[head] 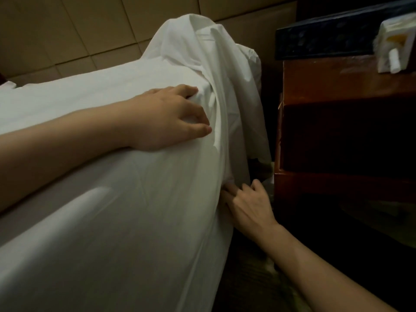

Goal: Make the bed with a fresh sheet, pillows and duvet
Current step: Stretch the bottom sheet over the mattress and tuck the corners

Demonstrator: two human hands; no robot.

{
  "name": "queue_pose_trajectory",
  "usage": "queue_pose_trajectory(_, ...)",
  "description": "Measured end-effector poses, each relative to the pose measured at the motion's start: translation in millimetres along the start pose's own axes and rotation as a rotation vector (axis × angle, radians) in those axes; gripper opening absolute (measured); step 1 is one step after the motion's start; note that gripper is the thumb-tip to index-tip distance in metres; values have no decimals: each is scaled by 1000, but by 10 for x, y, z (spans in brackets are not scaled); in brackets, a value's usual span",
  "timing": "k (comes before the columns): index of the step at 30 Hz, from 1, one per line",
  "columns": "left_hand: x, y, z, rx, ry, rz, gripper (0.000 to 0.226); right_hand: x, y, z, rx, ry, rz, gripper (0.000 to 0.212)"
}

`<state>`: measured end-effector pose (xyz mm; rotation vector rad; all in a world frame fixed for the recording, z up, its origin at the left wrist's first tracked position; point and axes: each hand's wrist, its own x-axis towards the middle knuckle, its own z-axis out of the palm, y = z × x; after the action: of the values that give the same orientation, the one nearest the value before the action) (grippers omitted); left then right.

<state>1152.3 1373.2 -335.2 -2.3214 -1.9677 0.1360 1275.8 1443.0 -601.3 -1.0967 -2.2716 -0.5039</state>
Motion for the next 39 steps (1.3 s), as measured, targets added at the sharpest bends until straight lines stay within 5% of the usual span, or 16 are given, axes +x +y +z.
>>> queue_pose_trajectory(4, -5, -5, 2, 14, 3, 2, 36, -68, -34, 17, -10, -41, 25, 44)
queue_pose_trajectory(8, -12, 13, -9, 19, -3, -1, 36, -48, -39, -80, 144, -294, 168, 50)
queue_pose_trajectory(10, -15, 11, -12, 19, -2, 3, 36, 25, 6, -91, 492, -421, 407, 36)
queue_pose_trajectory(12, -18, 8, -13, 18, -2, 5, 37, 119, 15, -76, 894, -336, 785, 23)
queue_pose_trajectory(14, -15, 7, -11, 15, 0, 3, 37, 186, -29, -1, 1022, -281, 995, 12)
queue_pose_trajectory(18, -5, 0, -1, 20, -1, 7, 37, 230, -169, 224, 1222, -329, 1203, 40)
queue_pose_trajectory(22, 24, -5, 13, 41, -4, 4, 36, 316, -179, 262, 1445, -293, 1266, 59)
queue_pose_trajectory(26, 43, -6, 26, 80, 8, 5, 37, 353, -152, 234, 1126, -320, 1175, 31)
queue_pose_trajectory(28, 34, -2, 15, 63, 9, 2, 35, 323, -161, 244, 1090, -298, 1164, 35)
queue_pose_trajectory(35, 16, -2, 0, 14, 13, 7, 35, 222, -140, 258, 1560, -325, 1207, 12)
queue_pose_trajectory(39, 40, -1, 10, 54, 8, 1, 36, 296, -18, 344, 1523, -326, 1228, 36)
